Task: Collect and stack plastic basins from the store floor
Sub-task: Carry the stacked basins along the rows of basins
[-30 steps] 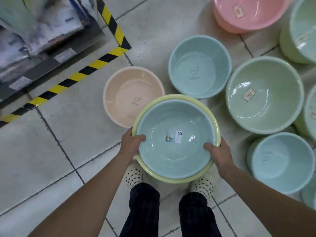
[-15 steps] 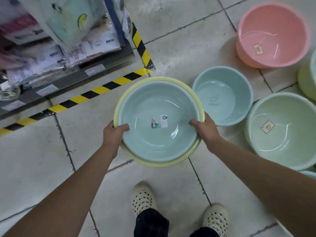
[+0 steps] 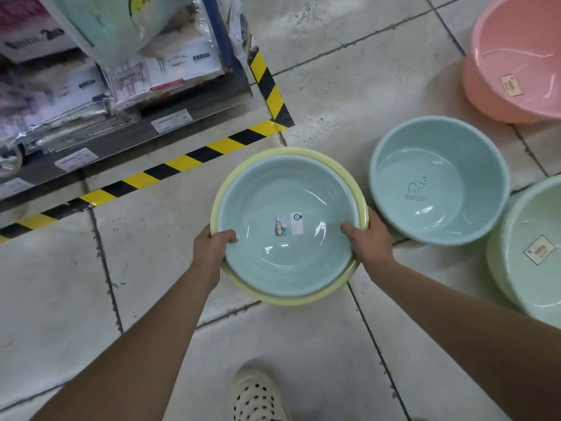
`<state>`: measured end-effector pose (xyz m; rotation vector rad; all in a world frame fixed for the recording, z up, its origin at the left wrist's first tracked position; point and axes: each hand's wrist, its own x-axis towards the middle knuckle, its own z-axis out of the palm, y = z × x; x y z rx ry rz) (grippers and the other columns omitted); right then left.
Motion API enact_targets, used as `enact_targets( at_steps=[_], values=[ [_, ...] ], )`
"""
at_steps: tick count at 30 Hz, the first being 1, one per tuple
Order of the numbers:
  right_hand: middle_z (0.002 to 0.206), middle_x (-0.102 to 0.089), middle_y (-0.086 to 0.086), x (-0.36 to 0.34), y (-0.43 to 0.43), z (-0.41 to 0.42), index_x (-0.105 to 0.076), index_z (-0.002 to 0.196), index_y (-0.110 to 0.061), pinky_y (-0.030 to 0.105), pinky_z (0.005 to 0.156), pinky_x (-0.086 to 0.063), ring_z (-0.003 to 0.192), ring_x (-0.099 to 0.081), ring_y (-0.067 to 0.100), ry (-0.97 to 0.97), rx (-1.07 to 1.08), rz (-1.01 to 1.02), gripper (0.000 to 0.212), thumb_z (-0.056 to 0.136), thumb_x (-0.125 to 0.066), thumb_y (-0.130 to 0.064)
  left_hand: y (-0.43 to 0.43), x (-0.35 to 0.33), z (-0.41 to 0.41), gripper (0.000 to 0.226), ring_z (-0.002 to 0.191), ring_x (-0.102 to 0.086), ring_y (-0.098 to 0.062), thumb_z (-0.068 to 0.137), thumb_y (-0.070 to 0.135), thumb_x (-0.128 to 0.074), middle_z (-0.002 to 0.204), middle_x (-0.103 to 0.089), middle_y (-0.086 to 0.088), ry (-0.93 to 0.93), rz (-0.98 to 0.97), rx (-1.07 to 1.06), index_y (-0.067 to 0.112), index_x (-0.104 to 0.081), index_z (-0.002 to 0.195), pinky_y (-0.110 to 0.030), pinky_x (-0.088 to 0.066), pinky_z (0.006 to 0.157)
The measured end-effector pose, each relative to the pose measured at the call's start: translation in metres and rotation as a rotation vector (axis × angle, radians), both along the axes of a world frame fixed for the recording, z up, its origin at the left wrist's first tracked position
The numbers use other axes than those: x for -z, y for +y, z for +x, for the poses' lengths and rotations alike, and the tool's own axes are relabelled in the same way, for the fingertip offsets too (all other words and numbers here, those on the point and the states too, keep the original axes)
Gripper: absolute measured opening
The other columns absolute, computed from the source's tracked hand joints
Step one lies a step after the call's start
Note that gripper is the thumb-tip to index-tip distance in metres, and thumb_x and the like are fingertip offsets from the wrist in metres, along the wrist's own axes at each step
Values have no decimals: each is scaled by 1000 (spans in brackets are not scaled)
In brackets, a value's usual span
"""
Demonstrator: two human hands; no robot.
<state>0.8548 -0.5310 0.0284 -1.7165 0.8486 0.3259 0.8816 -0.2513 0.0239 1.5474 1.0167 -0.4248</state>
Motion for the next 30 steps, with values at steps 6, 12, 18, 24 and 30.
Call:
enact_targets(
  at_steps=[6, 12, 18, 24, 30],
  values=[
    [93, -71, -11, 24, -3, 5, -66, 106, -35, 33, 80, -52, 91, -66, 13, -7, -39, -91, 27, 80, -67, -29, -1, 25, 2, 26, 78, -67, -27, 76, -3, -65, 88, -74, -5, -50, -7, -43, 18, -71, 90, -38, -55, 72],
    [96, -70, -15, 37, 4, 5, -62, 106, -44, 25, 73, -51, 91, -67, 6, -111, 32, 31, 39, 85, -62, -12, -6, 36, 2, 38, 81, -69, -31, 66, 1, -62, 96, -74, -10, -117, -96, -113, 17, -70, 99, -38, -57, 68],
    [94, -74, -13, 48, 1, 13, -66, 113, -37, 24, 71, -51, 89, -70, 7, -185, 18, 78, 40, 84, -61, -9, -4, 38, 9, 45, 85, -69, -35, 58, 3, -60, 99, -75, -13, -162, -75, -93, 14, -72, 100, -43, -59, 70],
    [93, -74, -5, 39, -6, 47, -68, 99, -29, 31, 71, -54, 89, -71, 19, -203, 44, 185, 33, 81, -64, -2, -10, 14, 36, 32, 80, -67, -34, 74, -8, -58, 94, -73, -12, -185, -18, -64, 11, -70, 97, -41, -58, 69],
    [98, -77, 4, 0, -29, 80, -72, 99, -31, 39, 78, -60, 91, -72, 24, -324, 71, 292, 38, 70, -69, -7, -17, -50, 94, 29, 69, -65, -28, 72, -4, -65, 81, -70, -9, -318, 106, 38, 8, -70, 97, -30, -54, 58]
  ],
)
